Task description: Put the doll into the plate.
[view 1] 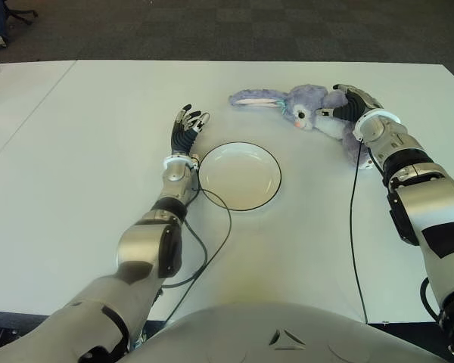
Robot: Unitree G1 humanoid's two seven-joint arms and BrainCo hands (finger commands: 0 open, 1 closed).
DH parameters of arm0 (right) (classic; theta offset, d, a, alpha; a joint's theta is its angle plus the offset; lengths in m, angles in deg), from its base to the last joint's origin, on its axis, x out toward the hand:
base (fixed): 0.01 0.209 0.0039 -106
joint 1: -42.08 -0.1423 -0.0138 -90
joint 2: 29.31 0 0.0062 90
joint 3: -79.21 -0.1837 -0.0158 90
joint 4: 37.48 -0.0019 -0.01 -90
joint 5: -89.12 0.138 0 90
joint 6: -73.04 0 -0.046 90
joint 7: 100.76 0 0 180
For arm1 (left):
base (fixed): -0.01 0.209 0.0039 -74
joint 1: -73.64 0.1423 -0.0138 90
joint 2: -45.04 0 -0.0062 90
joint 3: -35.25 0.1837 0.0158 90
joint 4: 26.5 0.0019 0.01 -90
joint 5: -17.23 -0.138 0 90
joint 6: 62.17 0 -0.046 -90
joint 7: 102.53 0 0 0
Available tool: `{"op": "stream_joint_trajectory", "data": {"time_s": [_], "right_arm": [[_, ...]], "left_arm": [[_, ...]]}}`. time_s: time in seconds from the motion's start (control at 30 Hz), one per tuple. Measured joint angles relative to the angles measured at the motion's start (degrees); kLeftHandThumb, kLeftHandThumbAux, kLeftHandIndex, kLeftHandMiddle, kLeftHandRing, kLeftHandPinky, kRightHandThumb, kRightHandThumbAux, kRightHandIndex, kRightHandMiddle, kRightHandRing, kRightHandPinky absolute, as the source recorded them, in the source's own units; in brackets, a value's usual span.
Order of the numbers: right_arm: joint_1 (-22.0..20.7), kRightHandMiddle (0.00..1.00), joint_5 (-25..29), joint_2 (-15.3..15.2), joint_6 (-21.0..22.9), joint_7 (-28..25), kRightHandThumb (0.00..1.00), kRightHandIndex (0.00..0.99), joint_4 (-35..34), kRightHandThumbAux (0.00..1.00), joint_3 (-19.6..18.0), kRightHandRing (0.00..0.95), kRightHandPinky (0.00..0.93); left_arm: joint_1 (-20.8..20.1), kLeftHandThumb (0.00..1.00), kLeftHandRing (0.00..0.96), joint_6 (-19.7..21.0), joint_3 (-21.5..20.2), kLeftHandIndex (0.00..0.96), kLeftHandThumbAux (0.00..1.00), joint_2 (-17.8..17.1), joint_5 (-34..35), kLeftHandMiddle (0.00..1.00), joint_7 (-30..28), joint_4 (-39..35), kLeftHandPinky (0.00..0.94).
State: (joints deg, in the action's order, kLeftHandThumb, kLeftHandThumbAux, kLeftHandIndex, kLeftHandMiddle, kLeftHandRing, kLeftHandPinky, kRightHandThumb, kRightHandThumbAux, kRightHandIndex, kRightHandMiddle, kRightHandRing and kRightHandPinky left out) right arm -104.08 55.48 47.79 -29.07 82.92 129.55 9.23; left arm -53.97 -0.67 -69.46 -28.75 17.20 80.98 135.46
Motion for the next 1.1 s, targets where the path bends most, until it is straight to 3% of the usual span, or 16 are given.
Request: {"op": "stream_joint_trajectory", "data": {"time_s": [0.6,0.73,0.8,1.0,1.03,1.1], "right_arm": [[2.1,0.000,-2.9,1.4,-0.8,3.7,0.241,0.028,-0.4,0.502,4.3,0.000,0.077],[2.5,0.000,-3.3,1.4,-1.0,4.4,0.241,0.042,-0.4,0.517,5.2,0.019,0.129],[2.7,0.012,-3.5,1.4,-1.0,4.8,0.264,0.059,-0.4,0.545,5.8,0.072,0.214],[3.2,0.075,-4.4,1.5,-1.1,6.6,0.289,0.086,-0.5,0.566,6.8,0.162,0.306],[3.3,0.121,-4.5,1.5,-1.1,6.9,0.290,0.101,-0.6,0.569,7.0,0.232,0.364],[3.4,0.152,-4.6,1.5,-1.1,7.5,0.292,0.110,-0.6,0.569,7.3,0.277,0.402]], "left_arm": [[0.1,0.000,0.242,0.0,0.0,0.122,0.578,0.0,0.0,0.226,-0.1,0.0,0.242],[0.1,0.000,0.243,0.0,-0.1,0.125,0.588,0.0,0.1,0.221,-0.2,0.0,0.254],[0.1,0.000,0.243,0.0,-0.1,0.126,0.589,0.0,0.1,0.221,-0.2,0.0,0.256],[0.1,0.000,0.246,0.0,-0.1,0.126,0.586,0.0,0.1,0.225,-0.2,0.0,0.256],[0.1,0.000,0.247,0.0,-0.1,0.127,0.586,0.0,0.1,0.227,-0.2,0.0,0.251],[0.1,0.000,0.247,0.0,-0.1,0.129,0.586,0.0,0.1,0.228,-0.2,0.0,0.248]]}}
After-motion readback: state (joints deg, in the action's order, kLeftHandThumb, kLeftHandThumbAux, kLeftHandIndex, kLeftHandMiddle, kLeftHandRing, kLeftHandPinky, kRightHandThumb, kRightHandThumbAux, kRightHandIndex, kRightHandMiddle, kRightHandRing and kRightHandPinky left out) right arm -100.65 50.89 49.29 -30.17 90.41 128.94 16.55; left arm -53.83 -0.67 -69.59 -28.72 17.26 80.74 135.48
